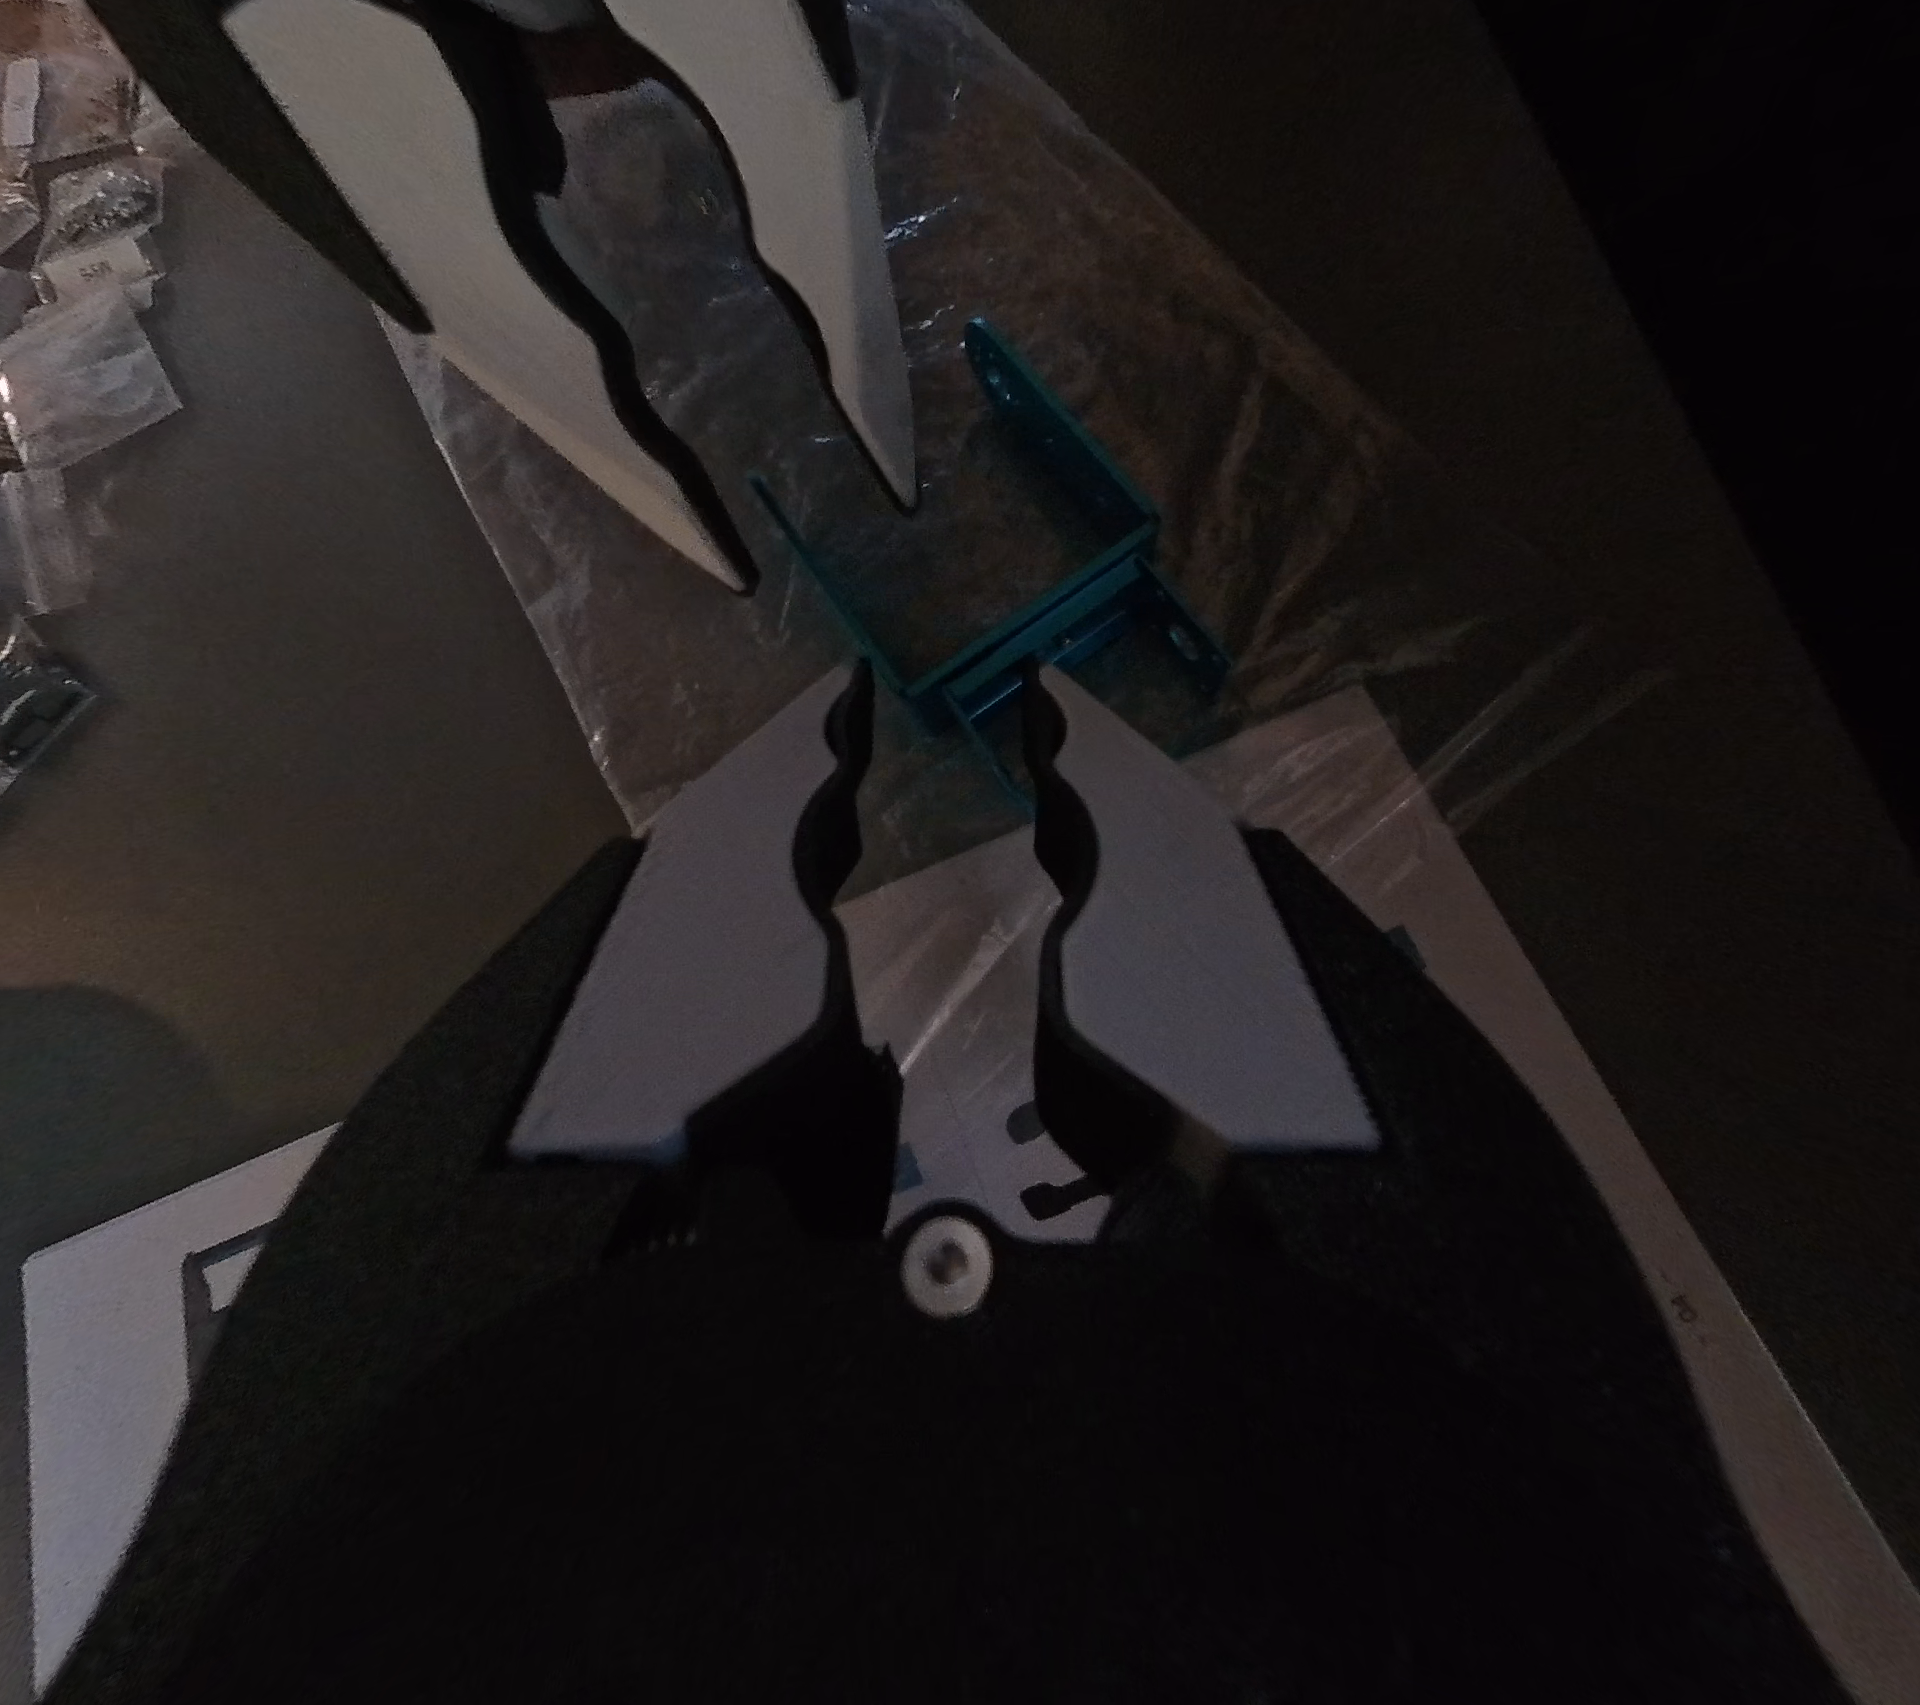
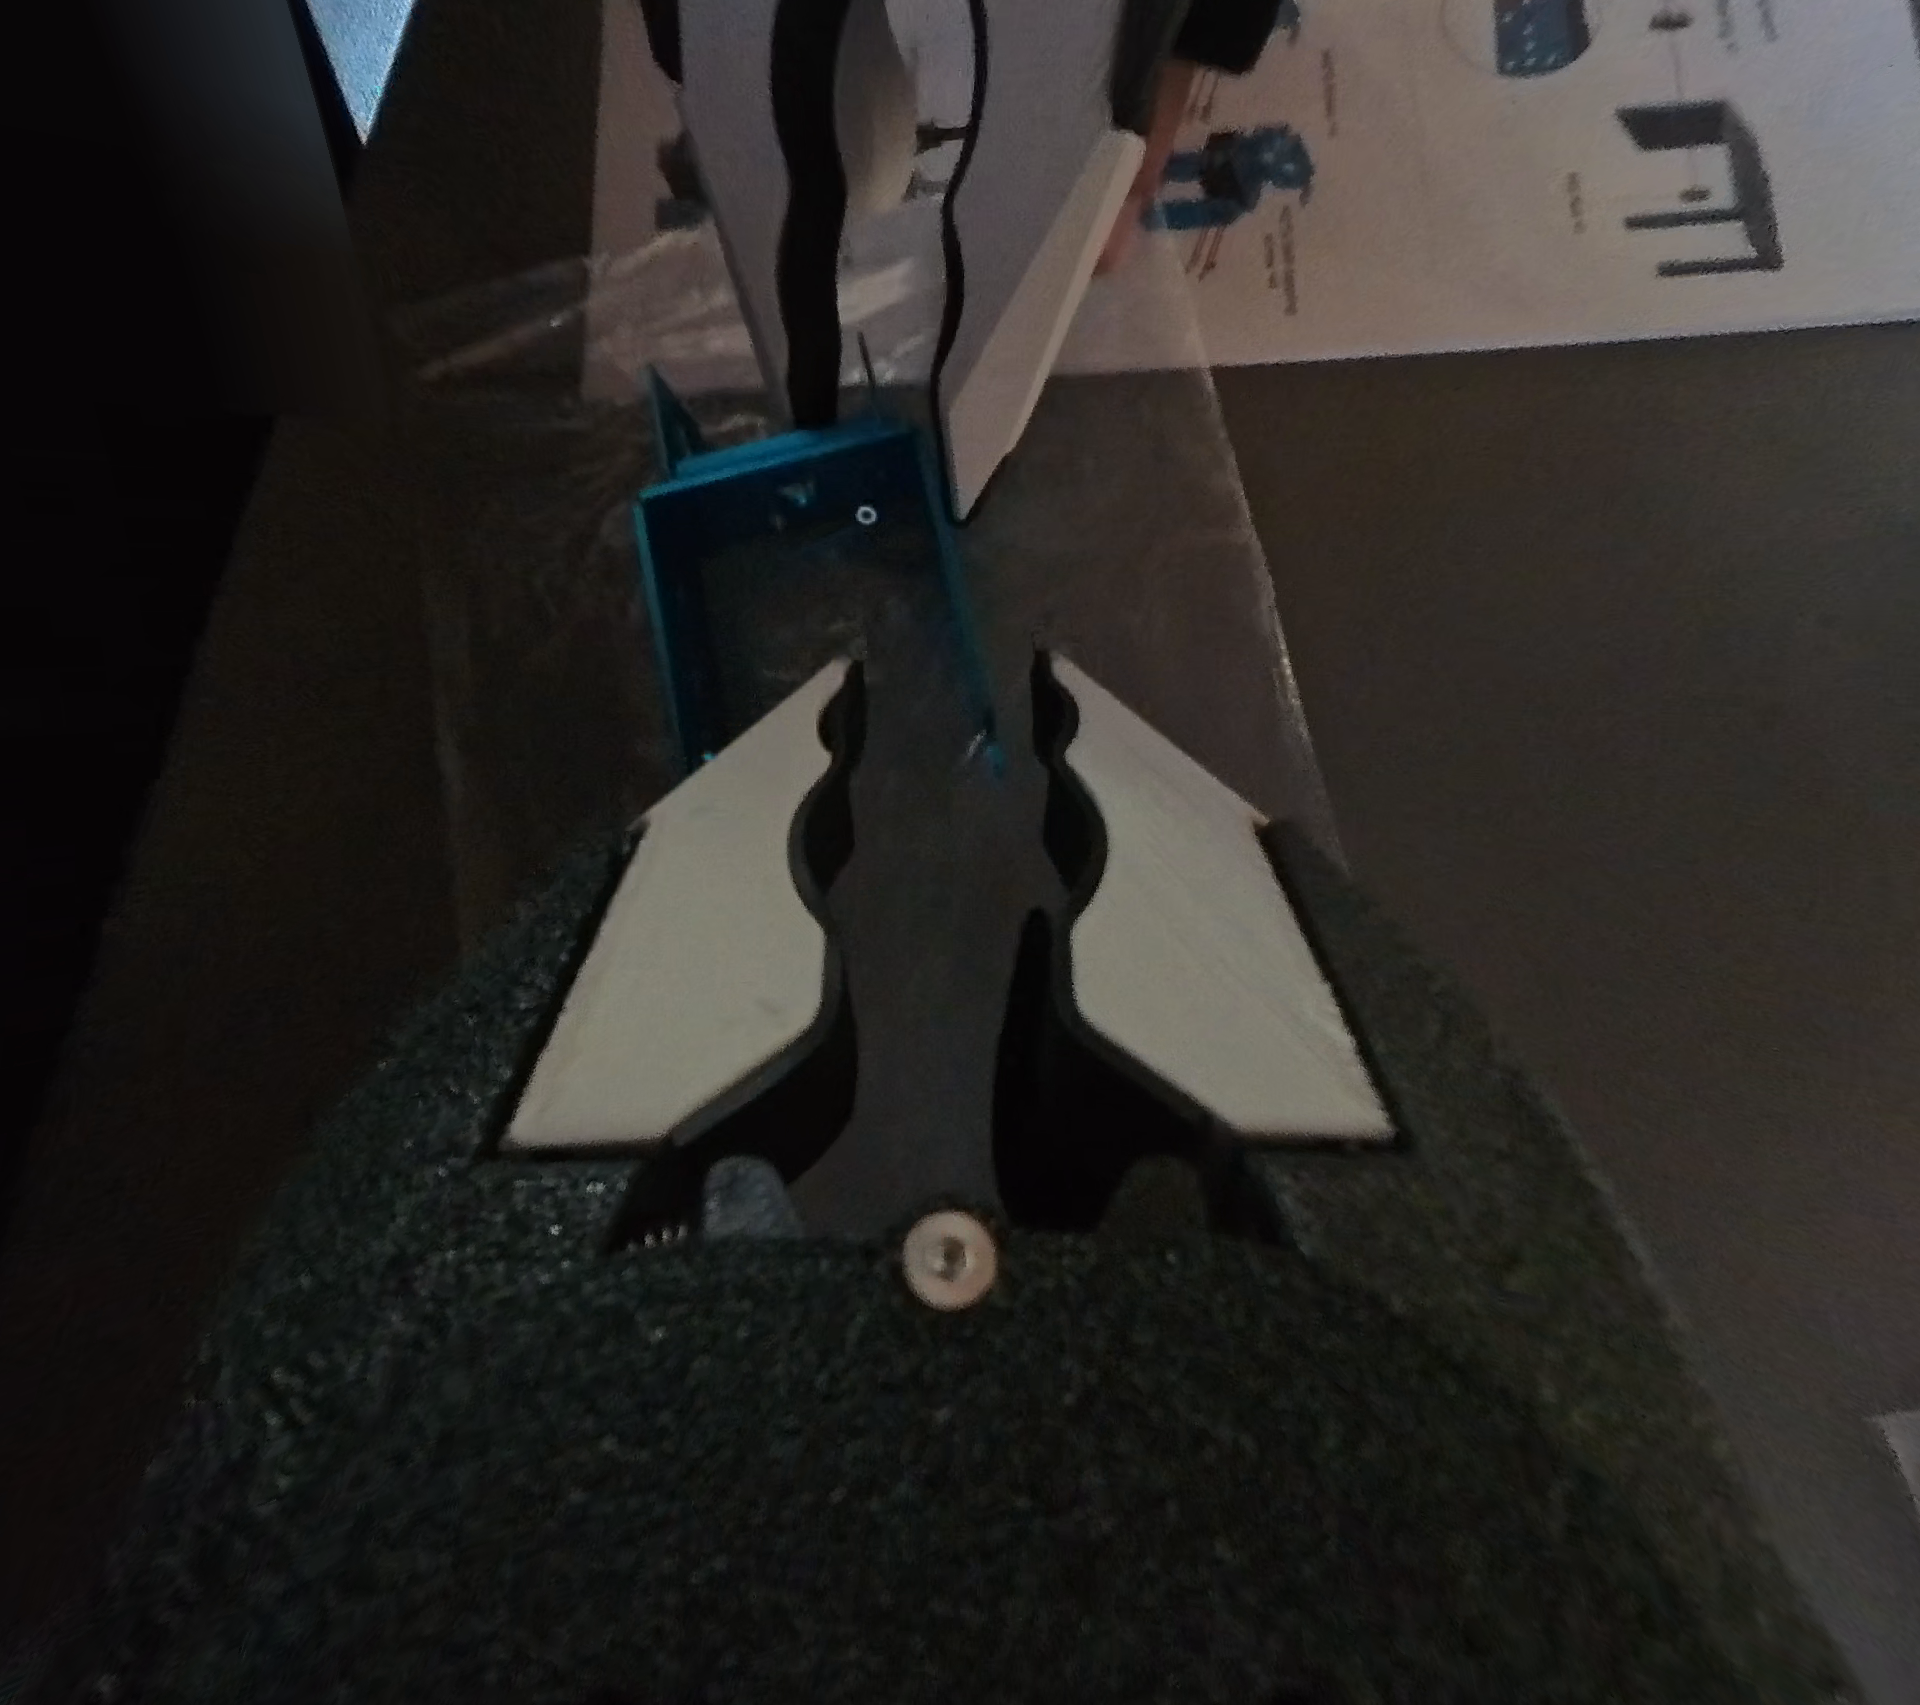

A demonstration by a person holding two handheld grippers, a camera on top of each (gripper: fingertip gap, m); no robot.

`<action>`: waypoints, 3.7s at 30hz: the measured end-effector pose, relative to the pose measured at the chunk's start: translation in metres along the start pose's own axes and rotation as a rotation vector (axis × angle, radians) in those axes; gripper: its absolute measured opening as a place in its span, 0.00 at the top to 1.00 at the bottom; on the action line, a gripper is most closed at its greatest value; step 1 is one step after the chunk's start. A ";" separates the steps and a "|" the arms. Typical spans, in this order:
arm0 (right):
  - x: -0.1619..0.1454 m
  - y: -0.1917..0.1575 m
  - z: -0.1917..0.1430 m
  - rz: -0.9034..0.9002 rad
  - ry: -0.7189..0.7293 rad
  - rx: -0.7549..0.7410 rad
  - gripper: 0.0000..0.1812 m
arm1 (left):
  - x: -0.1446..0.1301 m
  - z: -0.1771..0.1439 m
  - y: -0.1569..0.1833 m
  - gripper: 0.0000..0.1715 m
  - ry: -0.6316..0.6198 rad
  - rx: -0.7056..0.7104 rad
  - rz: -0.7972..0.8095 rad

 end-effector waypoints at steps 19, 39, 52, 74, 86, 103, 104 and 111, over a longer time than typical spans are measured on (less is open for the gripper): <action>0.017 -0.014 0.022 -0.194 -0.098 0.117 0.91 | -0.005 -0.005 -0.002 0.86 -0.038 -0.008 0.001; 0.023 -0.016 0.038 -0.221 -0.136 0.171 0.98 | -0.006 -0.008 -0.005 0.84 -0.020 -0.020 -0.063; 0.026 -0.013 0.018 -0.165 -0.011 0.147 0.98 | -0.008 -0.007 -0.006 0.86 -0.025 -0.022 -0.060; 0.028 -0.010 0.026 -0.083 0.089 0.175 0.98 | -0.005 -0.004 -0.006 0.82 -0.014 -0.008 -0.045; 0.025 -0.010 0.028 -0.003 0.083 0.202 0.98 | -0.005 -0.004 -0.006 0.82 -0.016 -0.009 -0.038; 0.026 -0.008 0.028 0.039 0.085 0.170 0.95 | -0.004 -0.003 -0.005 0.82 -0.018 -0.010 -0.039; 0.026 -0.009 0.028 0.031 0.087 0.163 0.96 | -0.005 -0.003 -0.005 0.82 -0.018 -0.010 -0.040; 0.026 -0.010 0.027 -0.002 0.094 0.143 0.97 | -0.005 -0.003 -0.005 0.82 -0.015 -0.014 -0.047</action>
Point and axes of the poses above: each gripper's, where its closed fingertips meet, z out along the fingers, x out of its top, y = z × x across the jaws, the point moved 5 cm from there along -z, back along the fingers, and after that the axes turned 8 degrees about y, right-handed, at the moved point
